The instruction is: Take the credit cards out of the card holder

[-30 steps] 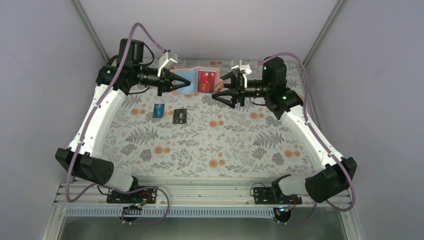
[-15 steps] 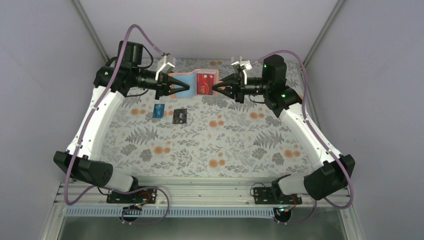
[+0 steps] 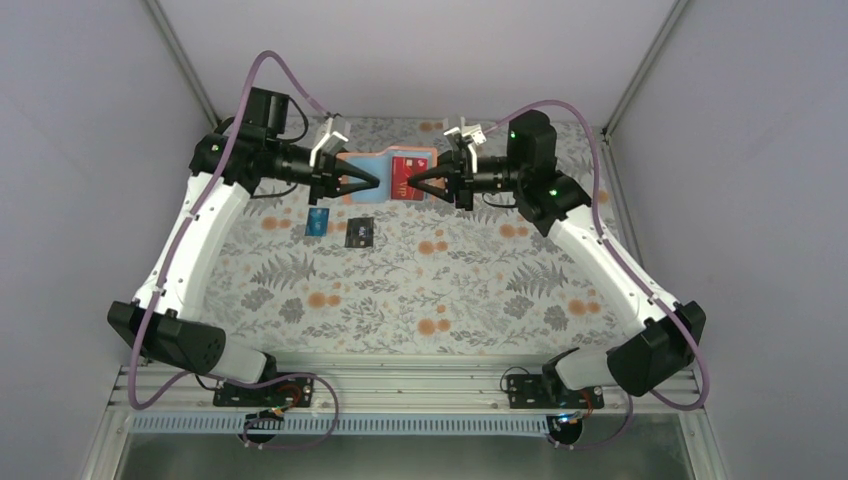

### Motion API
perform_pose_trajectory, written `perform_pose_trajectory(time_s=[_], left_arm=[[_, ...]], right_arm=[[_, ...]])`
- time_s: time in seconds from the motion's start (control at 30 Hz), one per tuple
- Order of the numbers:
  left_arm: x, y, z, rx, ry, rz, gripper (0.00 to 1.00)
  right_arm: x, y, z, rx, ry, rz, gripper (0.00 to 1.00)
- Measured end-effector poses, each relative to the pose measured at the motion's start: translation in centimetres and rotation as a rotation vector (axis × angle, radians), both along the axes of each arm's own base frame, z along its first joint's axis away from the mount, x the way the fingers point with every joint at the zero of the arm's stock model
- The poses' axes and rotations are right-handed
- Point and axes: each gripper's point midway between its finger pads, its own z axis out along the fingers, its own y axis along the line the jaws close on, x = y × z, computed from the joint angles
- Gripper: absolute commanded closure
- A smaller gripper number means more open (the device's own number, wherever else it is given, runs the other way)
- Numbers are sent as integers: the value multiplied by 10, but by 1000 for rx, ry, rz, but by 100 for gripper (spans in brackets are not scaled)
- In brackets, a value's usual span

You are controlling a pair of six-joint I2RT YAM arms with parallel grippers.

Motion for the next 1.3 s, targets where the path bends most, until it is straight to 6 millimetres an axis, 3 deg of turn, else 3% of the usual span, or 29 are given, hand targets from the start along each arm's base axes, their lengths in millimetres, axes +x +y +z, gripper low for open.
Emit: perform_pose_trajectory(time_s=[0.1, 0.2, 0.3, 0.43, 0.57, 0.63, 0.7, 0.8, 0.93, 1.0, 1.07, 1.3], left_arm=[[1, 0, 0, 4, 2, 7, 97], [14, 4, -3, 33, 3, 71, 87], [37, 14, -9, 82, 3, 192, 74], [82, 48, -23, 154, 35, 431, 51], [127, 96, -33, 224, 35, 687, 47], [138, 113, -35, 256, 24, 779, 47], [140, 117, -30, 259, -6, 804, 51], [123, 92, -17, 241, -67, 719, 53], [57, 6, 2, 174, -139, 373, 66], [31, -22, 1, 145, -118, 237, 71], [29, -31, -4, 141, -80, 198, 74], [62, -39, -33, 163, 41, 211, 75]], right_arm=[[0, 0, 0, 1, -9, 2, 96], [2, 0, -1, -3, -15, -13, 96], [9, 0, -4, -13, -17, -51, 96], [23, -2, -10, -36, 9, -135, 96], [58, -13, -21, -96, 117, -349, 96], [84, -21, -27, -130, 169, -495, 96], [103, -27, -36, -152, 206, -593, 96], [117, -33, -56, -193, 270, -678, 96], [127, -32, -76, -227, 320, -709, 96], [125, -28, -78, -227, 328, -683, 96], [118, -21, -73, -211, 322, -629, 96], [86, -6, -54, -147, 272, -430, 96]])
